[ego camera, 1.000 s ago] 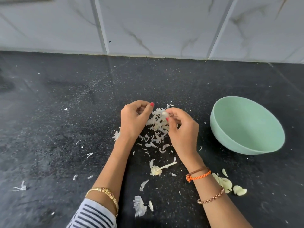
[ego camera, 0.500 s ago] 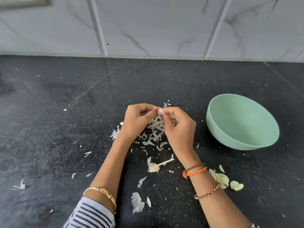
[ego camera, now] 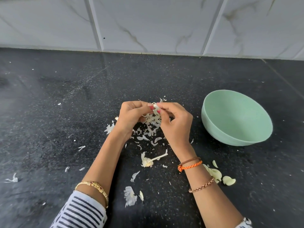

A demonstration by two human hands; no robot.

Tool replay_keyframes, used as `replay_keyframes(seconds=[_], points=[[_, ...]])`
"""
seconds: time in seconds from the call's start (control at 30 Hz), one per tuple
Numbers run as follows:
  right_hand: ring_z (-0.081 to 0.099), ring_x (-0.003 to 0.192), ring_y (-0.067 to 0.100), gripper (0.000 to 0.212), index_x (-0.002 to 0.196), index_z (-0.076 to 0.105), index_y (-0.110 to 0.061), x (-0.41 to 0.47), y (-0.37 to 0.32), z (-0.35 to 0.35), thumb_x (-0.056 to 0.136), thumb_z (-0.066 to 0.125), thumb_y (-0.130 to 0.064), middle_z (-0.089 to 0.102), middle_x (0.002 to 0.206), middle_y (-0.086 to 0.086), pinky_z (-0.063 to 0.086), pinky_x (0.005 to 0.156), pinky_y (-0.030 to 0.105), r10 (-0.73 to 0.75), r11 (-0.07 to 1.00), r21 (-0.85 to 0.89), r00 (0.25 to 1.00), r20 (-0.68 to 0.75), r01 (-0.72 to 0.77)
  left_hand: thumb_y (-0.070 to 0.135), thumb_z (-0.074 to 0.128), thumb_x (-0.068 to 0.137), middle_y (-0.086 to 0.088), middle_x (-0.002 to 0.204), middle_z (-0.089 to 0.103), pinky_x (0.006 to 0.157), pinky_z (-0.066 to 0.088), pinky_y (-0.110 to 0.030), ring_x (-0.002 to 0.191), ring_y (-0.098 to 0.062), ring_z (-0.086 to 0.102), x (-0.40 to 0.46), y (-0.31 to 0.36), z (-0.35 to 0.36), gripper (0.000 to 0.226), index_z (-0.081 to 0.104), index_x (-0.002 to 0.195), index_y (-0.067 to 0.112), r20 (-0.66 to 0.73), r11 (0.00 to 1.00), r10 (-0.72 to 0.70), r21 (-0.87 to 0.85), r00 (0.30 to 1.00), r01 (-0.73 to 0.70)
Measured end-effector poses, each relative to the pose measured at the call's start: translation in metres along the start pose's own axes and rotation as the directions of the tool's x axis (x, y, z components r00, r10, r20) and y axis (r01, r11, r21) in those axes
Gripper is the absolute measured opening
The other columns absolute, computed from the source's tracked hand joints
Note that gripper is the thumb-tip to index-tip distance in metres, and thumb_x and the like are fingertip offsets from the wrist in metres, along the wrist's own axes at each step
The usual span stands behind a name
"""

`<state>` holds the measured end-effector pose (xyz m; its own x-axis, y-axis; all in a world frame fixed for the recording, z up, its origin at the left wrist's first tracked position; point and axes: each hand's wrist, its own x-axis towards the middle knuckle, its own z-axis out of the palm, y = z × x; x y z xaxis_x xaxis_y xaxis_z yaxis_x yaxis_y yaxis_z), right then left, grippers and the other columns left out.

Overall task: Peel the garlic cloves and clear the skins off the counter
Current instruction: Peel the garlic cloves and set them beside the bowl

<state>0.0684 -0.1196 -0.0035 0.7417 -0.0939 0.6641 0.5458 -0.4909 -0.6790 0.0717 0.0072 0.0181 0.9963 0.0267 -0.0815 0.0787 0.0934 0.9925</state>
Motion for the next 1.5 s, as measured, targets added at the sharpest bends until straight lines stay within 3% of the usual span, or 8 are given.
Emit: replay_keyframes(seconds=[0.17,0.3,0.43,0.53,0.63,0.73,0.97,1.5], points=[[0.061,0.076,0.009,0.015,0.082,0.072,0.000,-0.001,-0.003,0.001,0.076,0.063,0.010,0.069,0.078,0.008,0.050,0.068,0.013,-0.039,0.999,0.014,0.999,-0.007,0.040,-0.009,0.053,0.082,0.004,0.048,0.055,0.044,0.035,-0.013,0.050,-0.005,0.042,0.002,-0.001,0.001,0.021,0.059,0.063,-0.002,0.011,0.987,-0.052,-0.149,0.999,0.053],[0.065,0.074,0.008,0.019,0.088,0.072,-0.006,0.001,-0.008,-0.001,0.078,0.064,0.009,0.069,0.082,0.003,0.052,0.067,0.018,0.134,0.977,0.165,0.991,0.024,-0.136,-0.009,0.053,0.082,0.009,0.048,0.057,0.045,0.035,-0.012,0.048,-0.001,0.043,0.000,0.003,0.003,0.019,0.057,0.065,-0.001,0.006,0.988,-0.004,-0.153,1.000,0.005],[0.064,0.074,0.004,0.025,0.083,0.068,-0.015,0.002,-0.018,0.000,0.080,0.063,0.009,0.067,0.079,-0.005,0.051,0.070,0.018,0.356,0.854,0.380,0.931,0.075,-0.357,-0.007,0.059,0.080,0.009,0.050,0.059,0.047,0.036,-0.013,0.050,-0.002,0.045,0.000,0.001,0.006,0.037,0.068,0.052,0.015,-0.047,0.994,0.018,-0.105,0.999,-0.023],[0.060,0.070,0.000,0.031,0.074,0.065,-0.016,0.006,-0.019,-0.003,0.080,0.059,0.013,0.064,0.068,-0.011,0.049,0.069,0.018,0.502,0.724,0.533,0.864,0.030,-0.439,-0.001,0.062,0.074,0.004,0.051,0.053,0.046,0.035,-0.015,0.049,-0.004,0.042,0.001,-0.001,0.004,0.036,0.059,0.043,0.017,-0.113,0.997,0.031,-0.069,0.993,-0.039],[0.060,0.071,0.000,0.029,0.080,0.065,-0.018,0.008,-0.017,-0.006,0.083,0.058,0.010,0.064,0.075,-0.007,0.050,0.071,0.018,0.554,0.678,0.542,0.830,0.069,-0.497,0.011,0.058,0.072,0.007,0.051,0.044,0.047,0.033,-0.016,0.053,-0.006,0.037,0.001,0.002,0.005,0.023,0.051,0.051,0.015,-0.169,0.991,0.033,-0.122,0.985,-0.055],[0.060,0.069,-0.002,0.024,0.090,0.066,-0.017,0.006,-0.020,-0.005,0.087,0.056,0.005,0.064,0.079,-0.001,0.050,0.068,0.015,0.579,0.608,0.547,0.793,0.189,-0.575,0.008,0.056,0.085,0.009,0.049,0.043,0.049,0.031,-0.018,0.051,-0.006,0.036,-0.002,0.002,0.013,0.034,0.048,0.052,0.014,-0.191,0.991,0.102,-0.071,0.976,-0.117],[0.061,0.067,-0.002,0.016,0.094,0.066,-0.009,0.005,-0.020,-0.004,0.091,0.054,-0.001,0.065,0.080,-0.004,0.050,0.065,0.015,0.551,0.663,0.477,0.807,0.213,-0.577,-0.003,0.063,0.082,0.014,0.066,0.068,0.056,0.041,-0.006,0.059,0.006,0.058,-0.005,0.002,0.012,0.013,0.068,0.088,0.008,-0.085,0.969,0.230,-0.078,0.970,-0.236],[0.066,0.075,0.005,0.022,0.100,0.067,-0.011,0.003,-0.010,-0.004,0.082,0.066,0.002,0.069,0.082,-0.005,0.055,0.071,0.022,0.378,0.858,0.337,0.921,0.094,-0.387,-0.017,0.061,0.075,0.006,0.060,0.066,0.063,0.050,-0.015,0.058,-0.003,0.061,-0.002,-0.002,0.008,0.026,0.058,0.075,0.009,-0.085,0.964,0.189,-0.172,0.978,-0.201]])
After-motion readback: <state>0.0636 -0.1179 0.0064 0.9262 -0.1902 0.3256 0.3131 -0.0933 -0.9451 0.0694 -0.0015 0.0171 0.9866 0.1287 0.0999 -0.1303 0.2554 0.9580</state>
